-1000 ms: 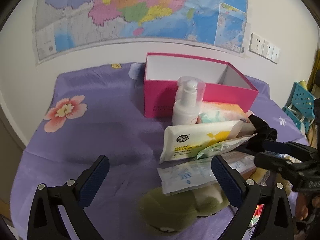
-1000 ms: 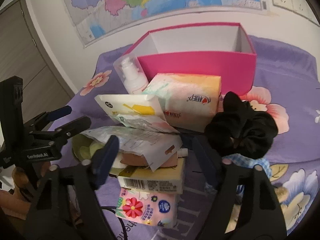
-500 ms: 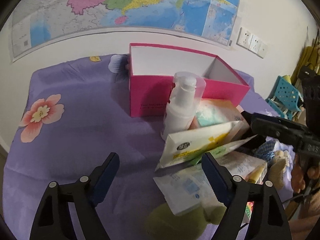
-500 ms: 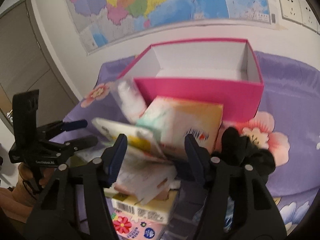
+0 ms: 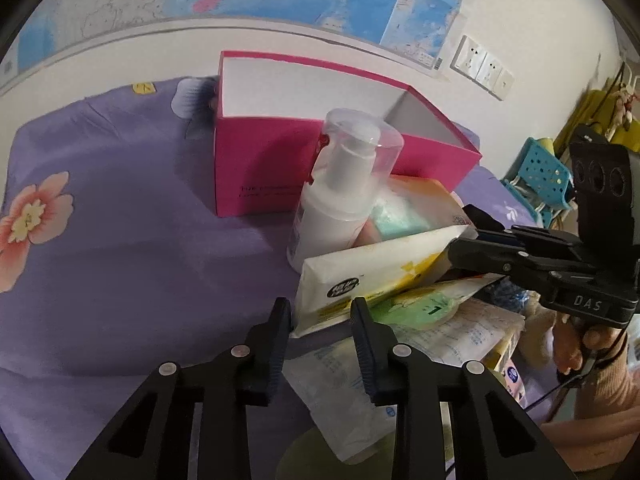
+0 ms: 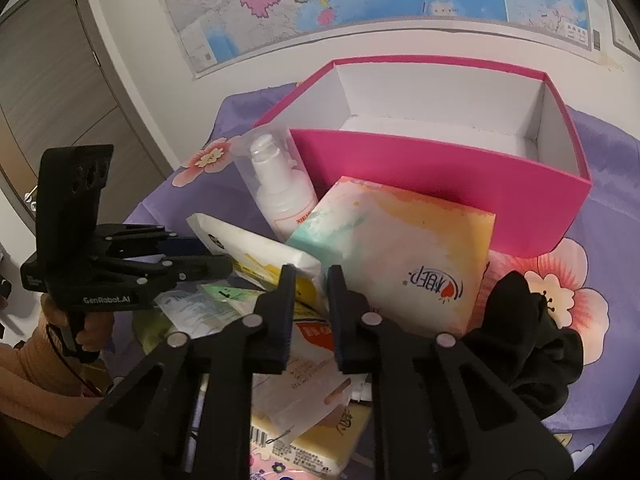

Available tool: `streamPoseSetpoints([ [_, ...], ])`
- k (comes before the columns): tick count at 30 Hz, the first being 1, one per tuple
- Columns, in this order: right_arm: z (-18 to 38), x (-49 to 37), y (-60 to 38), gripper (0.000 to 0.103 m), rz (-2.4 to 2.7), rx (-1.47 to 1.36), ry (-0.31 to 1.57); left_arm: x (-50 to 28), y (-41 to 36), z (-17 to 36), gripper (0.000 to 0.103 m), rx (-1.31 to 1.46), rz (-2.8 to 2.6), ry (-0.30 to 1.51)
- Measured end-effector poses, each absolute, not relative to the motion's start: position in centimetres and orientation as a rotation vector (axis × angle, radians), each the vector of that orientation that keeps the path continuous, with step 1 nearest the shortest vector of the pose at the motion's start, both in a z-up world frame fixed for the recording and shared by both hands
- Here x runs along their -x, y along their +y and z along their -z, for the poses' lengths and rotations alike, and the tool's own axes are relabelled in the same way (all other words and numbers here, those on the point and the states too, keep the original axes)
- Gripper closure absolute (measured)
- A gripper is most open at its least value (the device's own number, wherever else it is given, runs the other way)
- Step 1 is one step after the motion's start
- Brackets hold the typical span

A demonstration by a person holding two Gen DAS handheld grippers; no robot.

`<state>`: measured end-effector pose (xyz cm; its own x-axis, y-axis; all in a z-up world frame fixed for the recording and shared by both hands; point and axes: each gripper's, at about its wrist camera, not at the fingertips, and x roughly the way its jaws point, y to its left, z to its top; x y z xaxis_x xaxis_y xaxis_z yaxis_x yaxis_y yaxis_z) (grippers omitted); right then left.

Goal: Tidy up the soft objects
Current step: 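Reach the left gripper to the white wet-wipes pack and grasp it, then carry the wipes pack into the pink box and open the left gripper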

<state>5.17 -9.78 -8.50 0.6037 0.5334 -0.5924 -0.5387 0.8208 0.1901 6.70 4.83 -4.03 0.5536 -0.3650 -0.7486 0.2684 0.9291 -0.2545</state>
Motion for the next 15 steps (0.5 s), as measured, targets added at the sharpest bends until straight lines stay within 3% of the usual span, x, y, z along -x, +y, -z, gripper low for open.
streamPoseSetpoints([
  [6,6.0,-3.1,-9.3,0.088,-0.647,0.032,0.628,-5.4,4.8,0.9,0.072,0.115,0.389,0.836],
  [8,4.6,-2.2,-9.3,0.094,-0.648,0.047,0.595,-5.0,4.9,-0.3,0.072,0.119,0.394,0.813],
  [15,-0.8,-0.9,-9.9,0.094,-0.662,0.047,0.477,-4.1,4.4,-6.0,0.072,0.078,0.406,0.668],
])
